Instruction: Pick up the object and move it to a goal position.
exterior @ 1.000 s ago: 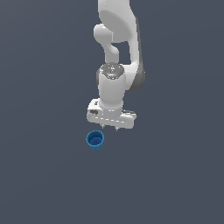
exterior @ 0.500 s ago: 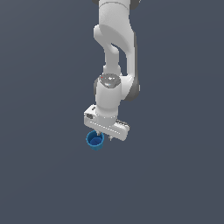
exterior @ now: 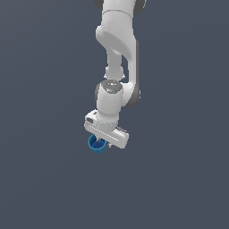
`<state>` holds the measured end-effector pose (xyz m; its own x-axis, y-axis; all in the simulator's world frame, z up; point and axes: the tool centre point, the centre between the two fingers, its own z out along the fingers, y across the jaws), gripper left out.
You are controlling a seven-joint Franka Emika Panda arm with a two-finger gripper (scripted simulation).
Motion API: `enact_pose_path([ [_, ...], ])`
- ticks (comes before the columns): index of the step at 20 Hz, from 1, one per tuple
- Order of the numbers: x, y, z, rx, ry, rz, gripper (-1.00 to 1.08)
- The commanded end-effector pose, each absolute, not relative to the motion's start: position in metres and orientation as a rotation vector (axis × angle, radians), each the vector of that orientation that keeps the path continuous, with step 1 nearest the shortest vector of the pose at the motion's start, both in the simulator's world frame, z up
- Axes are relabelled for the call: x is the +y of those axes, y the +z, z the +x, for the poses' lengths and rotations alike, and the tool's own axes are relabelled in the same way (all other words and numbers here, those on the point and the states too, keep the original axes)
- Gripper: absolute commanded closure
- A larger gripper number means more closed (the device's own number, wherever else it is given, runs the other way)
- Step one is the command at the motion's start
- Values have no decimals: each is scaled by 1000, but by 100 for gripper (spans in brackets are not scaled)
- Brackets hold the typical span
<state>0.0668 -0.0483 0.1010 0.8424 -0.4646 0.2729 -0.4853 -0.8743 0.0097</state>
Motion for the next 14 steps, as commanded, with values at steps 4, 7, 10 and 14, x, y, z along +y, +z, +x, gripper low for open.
enact_pose_path([
  [4, -49, 100, 68, -768, 411, 2936, -20],
  [7, -50, 96, 69, -769, 412, 2936, -20],
  [10, -51, 86, 71, -770, 413, 2935, -20],
  [14, -53, 73, 74, -773, 414, 2935, -20],
])
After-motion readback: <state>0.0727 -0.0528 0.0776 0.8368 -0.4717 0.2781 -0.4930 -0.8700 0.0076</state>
